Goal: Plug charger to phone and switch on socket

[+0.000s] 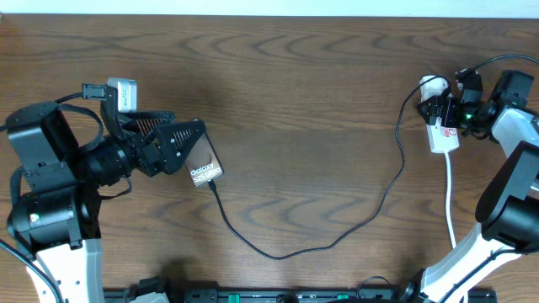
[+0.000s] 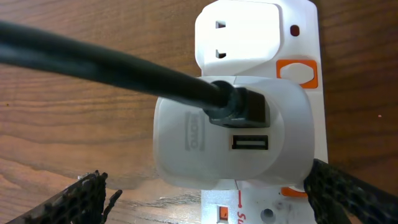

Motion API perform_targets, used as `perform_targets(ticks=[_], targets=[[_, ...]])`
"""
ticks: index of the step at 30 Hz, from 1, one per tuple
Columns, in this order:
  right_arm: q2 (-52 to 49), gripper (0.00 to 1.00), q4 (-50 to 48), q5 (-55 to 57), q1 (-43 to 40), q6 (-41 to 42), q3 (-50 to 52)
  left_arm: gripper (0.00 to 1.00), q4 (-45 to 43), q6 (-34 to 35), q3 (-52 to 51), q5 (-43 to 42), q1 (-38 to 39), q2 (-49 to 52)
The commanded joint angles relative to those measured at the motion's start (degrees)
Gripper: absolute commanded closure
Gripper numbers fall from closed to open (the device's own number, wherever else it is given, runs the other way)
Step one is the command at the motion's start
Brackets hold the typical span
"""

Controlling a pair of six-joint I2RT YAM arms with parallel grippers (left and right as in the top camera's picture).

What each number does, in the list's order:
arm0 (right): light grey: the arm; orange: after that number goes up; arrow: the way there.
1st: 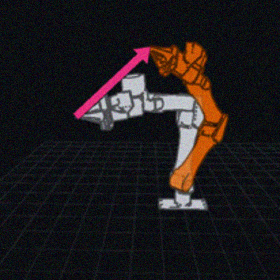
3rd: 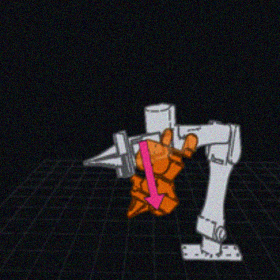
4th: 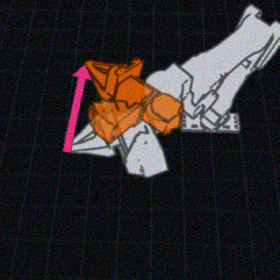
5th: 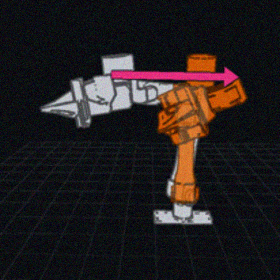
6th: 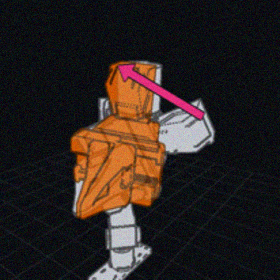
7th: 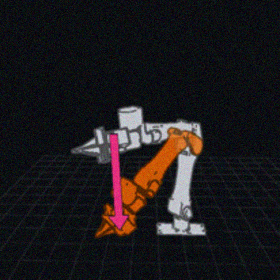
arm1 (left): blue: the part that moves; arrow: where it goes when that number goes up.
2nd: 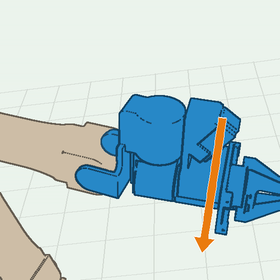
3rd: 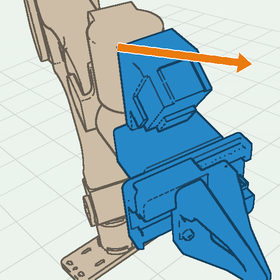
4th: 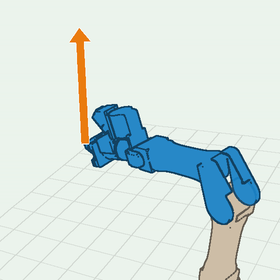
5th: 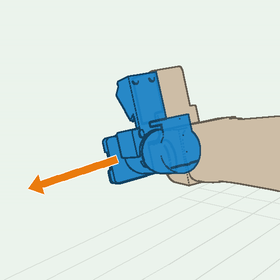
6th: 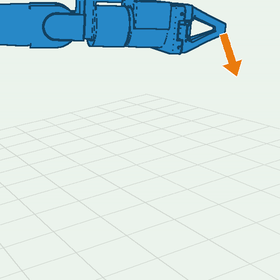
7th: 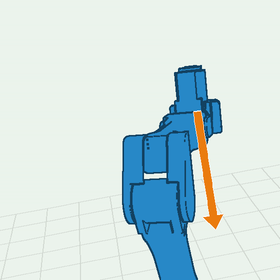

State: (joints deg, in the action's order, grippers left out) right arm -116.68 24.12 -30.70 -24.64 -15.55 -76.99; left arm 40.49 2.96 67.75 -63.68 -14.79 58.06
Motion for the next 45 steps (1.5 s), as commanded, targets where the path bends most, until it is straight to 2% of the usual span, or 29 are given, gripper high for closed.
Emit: perform_targets(ticks=[1, 24, 34, 45], targets=[[-1.57, 0.02, 0.81, -2.49, 0.74, 2.14, -0.09, 0.02, 0.0, -0.37, 0.02, 0.31, 0.09, -0.09], [-1.81, 0.04, 0.83, -5.64, 3.8, 4.42, 1.36, 0.02, 0.02, -0.37, 0.02, 0.31, 0.09, -0.09], [-6.1, 0.07, 1.25, -7.54, 4.2, 7.04, 1.38, 0.02, 0.02, -0.39, 0.02, 0.31, 0.09, -0.09], [-6.27, 0.09, 2.36, -8.37, 4.28, 8.0, 1.38, 0.02, 0.04, -0.37, 0.02, 0.31, 0.09, -0.09]])
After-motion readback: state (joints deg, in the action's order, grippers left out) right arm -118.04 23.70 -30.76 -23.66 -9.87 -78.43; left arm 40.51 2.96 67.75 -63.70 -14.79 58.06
